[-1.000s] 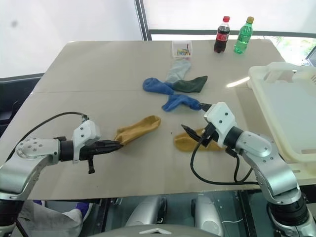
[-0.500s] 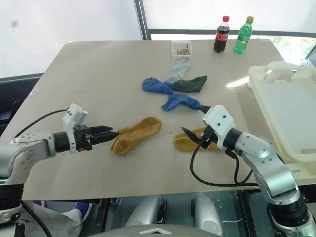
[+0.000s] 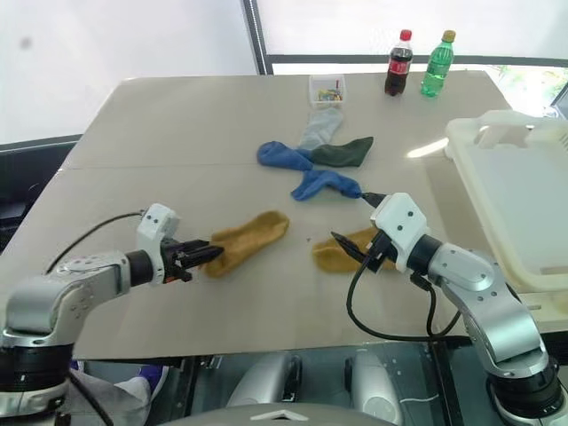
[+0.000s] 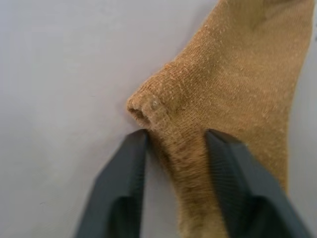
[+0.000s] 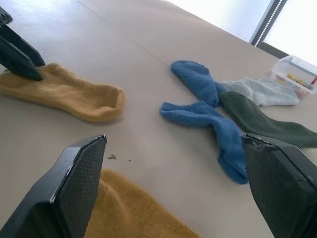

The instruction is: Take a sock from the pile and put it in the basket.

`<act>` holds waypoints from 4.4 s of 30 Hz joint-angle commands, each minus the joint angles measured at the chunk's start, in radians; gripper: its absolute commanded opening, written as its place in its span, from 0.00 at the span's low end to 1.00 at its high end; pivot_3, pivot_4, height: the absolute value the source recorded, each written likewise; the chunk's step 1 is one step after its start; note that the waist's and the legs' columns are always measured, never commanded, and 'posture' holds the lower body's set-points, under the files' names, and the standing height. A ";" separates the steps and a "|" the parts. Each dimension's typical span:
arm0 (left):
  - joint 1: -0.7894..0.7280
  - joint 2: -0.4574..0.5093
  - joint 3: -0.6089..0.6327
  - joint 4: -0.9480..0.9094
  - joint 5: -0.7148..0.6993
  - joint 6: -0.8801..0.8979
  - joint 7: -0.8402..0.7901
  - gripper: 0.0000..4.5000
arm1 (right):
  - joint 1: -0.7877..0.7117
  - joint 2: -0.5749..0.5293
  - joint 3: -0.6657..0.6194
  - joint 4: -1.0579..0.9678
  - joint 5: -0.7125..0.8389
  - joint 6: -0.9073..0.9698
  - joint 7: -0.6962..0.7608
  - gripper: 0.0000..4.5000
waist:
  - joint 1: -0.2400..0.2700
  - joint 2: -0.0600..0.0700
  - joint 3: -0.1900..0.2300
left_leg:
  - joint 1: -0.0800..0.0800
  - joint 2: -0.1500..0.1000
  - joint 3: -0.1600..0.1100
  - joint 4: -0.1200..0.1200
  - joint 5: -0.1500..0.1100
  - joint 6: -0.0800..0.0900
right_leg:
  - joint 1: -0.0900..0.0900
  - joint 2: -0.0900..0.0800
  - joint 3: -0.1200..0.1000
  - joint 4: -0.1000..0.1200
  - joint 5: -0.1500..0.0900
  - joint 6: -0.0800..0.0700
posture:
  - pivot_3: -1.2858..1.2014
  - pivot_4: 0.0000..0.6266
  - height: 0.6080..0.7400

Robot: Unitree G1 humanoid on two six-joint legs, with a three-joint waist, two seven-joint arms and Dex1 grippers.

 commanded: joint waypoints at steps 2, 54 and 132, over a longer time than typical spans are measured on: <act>-0.051 -0.050 0.006 0.055 -0.069 0.066 -0.013 0.01 | -0.015 -0.008 -0.029 -0.041 0.012 -0.003 -0.001 1.00 | 0.001 0.000 0.000 | 0.000 0.000 0.000 0.000 0.000 0.000 | 0.000 0.000 0.000 0.000 0.000 0.000 | 0.52 0.24 1.00; -0.485 0.379 -0.093 0.312 -0.340 0.444 -0.384 0.01 | 0.109 0.077 -0.039 -0.030 -0.038 -0.104 -0.069 1.00 | 0.017 -0.002 0.010 | -0.001 -0.001 0.000 0.000 0.002 -0.003 | -0.001 0.002 -0.003 0.001 0.000 0.000 | 0.52 0.24 1.00; -0.277 -0.261 -0.205 0.138 0.186 -0.233 0.064 0.65 | -0.183 0.223 0.094 0.224 0.051 0.315 -0.143 0.63 | -0.010 -0.013 0.011 | -0.006 -0.001 0.003 0.008 0.002 -0.004 | -0.010 0.003 0.007 0.013 0.001 0.001 | 0.52 0.24 1.00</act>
